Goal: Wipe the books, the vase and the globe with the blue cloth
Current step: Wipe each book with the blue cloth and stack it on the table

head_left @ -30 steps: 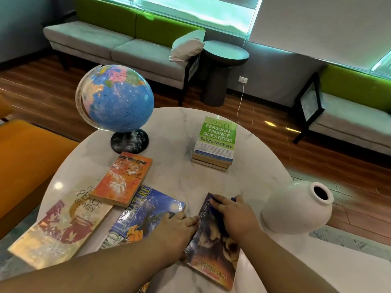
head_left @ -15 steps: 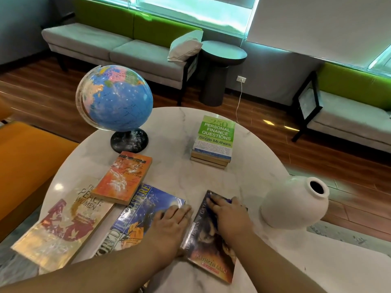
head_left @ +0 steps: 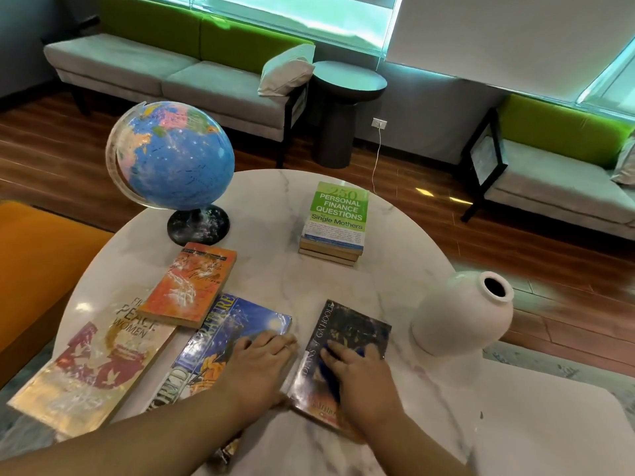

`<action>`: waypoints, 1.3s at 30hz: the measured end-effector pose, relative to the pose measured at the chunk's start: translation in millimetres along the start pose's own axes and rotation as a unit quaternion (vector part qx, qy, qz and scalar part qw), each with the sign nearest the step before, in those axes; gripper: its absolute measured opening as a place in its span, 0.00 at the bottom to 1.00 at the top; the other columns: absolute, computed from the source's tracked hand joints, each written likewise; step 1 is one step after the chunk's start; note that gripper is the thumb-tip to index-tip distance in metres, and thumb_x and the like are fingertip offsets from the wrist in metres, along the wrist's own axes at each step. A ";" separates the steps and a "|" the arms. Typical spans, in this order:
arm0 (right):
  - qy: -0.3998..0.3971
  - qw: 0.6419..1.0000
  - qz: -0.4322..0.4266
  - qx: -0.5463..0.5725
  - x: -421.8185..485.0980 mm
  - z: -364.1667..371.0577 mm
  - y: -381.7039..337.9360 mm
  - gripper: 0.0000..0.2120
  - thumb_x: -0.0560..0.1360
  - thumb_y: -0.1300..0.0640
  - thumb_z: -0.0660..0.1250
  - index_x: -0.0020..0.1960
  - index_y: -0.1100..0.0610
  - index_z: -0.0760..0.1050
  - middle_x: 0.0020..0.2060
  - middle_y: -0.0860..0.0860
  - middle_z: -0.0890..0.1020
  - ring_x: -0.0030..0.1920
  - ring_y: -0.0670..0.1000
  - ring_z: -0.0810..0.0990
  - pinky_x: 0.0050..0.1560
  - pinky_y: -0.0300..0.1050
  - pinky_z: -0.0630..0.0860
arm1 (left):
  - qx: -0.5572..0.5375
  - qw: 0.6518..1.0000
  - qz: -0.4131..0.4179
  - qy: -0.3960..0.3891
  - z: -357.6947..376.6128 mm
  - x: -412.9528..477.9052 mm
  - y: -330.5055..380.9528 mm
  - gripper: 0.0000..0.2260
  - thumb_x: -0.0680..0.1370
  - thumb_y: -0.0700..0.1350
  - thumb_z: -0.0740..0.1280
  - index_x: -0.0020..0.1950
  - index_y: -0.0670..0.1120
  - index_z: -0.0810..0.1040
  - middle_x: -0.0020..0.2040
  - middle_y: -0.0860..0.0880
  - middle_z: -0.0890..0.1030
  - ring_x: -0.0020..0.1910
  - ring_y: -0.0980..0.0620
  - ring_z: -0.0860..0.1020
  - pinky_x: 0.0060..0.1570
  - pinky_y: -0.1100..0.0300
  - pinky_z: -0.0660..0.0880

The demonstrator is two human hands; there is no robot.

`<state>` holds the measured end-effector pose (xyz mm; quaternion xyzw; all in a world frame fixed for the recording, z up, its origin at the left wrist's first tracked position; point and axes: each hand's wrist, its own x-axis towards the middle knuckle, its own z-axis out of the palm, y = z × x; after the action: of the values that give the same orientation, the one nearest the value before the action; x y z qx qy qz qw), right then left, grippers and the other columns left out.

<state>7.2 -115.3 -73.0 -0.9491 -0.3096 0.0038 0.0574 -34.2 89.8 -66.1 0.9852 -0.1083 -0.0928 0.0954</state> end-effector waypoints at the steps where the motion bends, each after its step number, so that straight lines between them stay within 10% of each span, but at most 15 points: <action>1: 0.003 0.999 -0.042 -0.009 -5.6 5.6 -7.9 0.18 0.72 0.45 0.62 0.62 0.38 0.75 0.60 0.35 0.78 0.41 0.51 0.73 0.32 0.41 0.71 | 0.005 1.000 -0.003 0.004 -0.3 1.6 0.0 0.43 0.43 0.75 0.70 0.52 0.55 0.83 0.53 0.60 0.82 0.51 0.57 0.77 0.37 0.57 0.77; 6: -0.036 0.986 -0.163 -0.012 -31.5 6.7 1.1 0.17 0.76 0.42 0.54 0.64 0.36 0.70 0.63 0.32 0.74 0.43 0.54 0.78 0.35 0.43 0.78 | 0.021 0.999 0.009 -0.027 -7.0 2.9 -1.9 0.42 0.47 0.73 0.70 0.58 0.58 0.75 0.56 0.60 0.79 0.55 0.56 0.70 0.39 0.54 0.76; 11: -0.002 1.000 0.013 0.006 -37.9 -3.7 41.0 0.14 0.70 0.47 0.67 0.55 0.37 0.80 0.55 0.35 0.81 0.36 0.47 0.72 0.33 0.34 0.73 | 0.050 0.996 0.029 -0.061 -9.8 3.2 4.4 0.32 0.71 0.64 0.66 0.73 0.58 0.64 0.74 0.61 0.59 0.73 0.54 0.56 0.64 0.46 0.57; 20: -0.044 0.999 -0.012 0.001 -69.4 -3.1 35.8 0.17 0.72 0.41 0.56 0.57 0.37 0.78 0.57 0.33 0.78 0.35 0.48 0.71 0.30 0.37 0.74 | 0.062 0.996 0.020 -0.063 -11.1 10.3 15.3 0.33 0.73 0.62 0.65 0.75 0.57 0.59 0.75 0.61 0.58 0.74 0.55 0.54 0.65 0.49 0.56; 24: -0.058 0.997 0.056 -0.002 -66.5 -6.3 40.5 0.19 0.69 0.43 0.68 0.59 0.39 0.77 0.59 0.35 0.78 0.36 0.49 0.68 0.30 0.39 0.74 | 0.063 0.995 0.020 -0.080 -13.8 10.6 16.0 0.34 0.74 0.61 0.65 0.76 0.57 0.56 0.76 0.59 0.56 0.74 0.54 0.53 0.66 0.48 0.55; 29: -0.077 0.996 -0.031 -0.008 -67.5 -4.4 28.1 0.16 0.76 0.40 0.54 0.59 0.37 0.76 0.59 0.33 0.77 0.38 0.49 0.74 0.29 0.40 0.76 | 0.071 0.993 0.024 -0.088 -13.5 13.6 17.8 0.33 0.74 0.61 0.66 0.76 0.56 0.57 0.76 0.58 0.56 0.74 0.54 0.53 0.66 0.47 0.56; 35: -0.123 0.974 0.189 -0.018 -6.2 -27.7 58.4 0.28 0.79 0.54 0.59 0.76 0.42 0.54 0.75 0.39 0.56 0.64 0.57 0.66 0.62 0.47 0.70 | 0.056 0.995 0.013 -0.084 -9.6 13.8 19.0 0.32 0.73 0.58 0.67 0.75 0.57 0.59 0.75 0.59 0.58 0.74 0.54 0.55 0.67 0.46 0.55; 39: -0.144 0.970 0.194 -0.034 1.8 -26.4 27.9 0.28 0.79 0.51 0.57 0.78 0.49 0.52 0.76 0.45 0.54 0.64 0.58 0.63 0.60 0.49 0.69 | 0.060 0.994 0.017 -0.089 -11.0 13.6 19.2 0.33 0.74 0.58 0.67 0.75 0.56 0.59 0.75 0.58 0.58 0.74 0.54 0.55 0.68 0.45 0.55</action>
<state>26.2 -139.5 -49.8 -0.9820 -0.1240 0.1408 -0.0216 -22.7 70.1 -53.7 0.9748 -0.1389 -0.1722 0.0277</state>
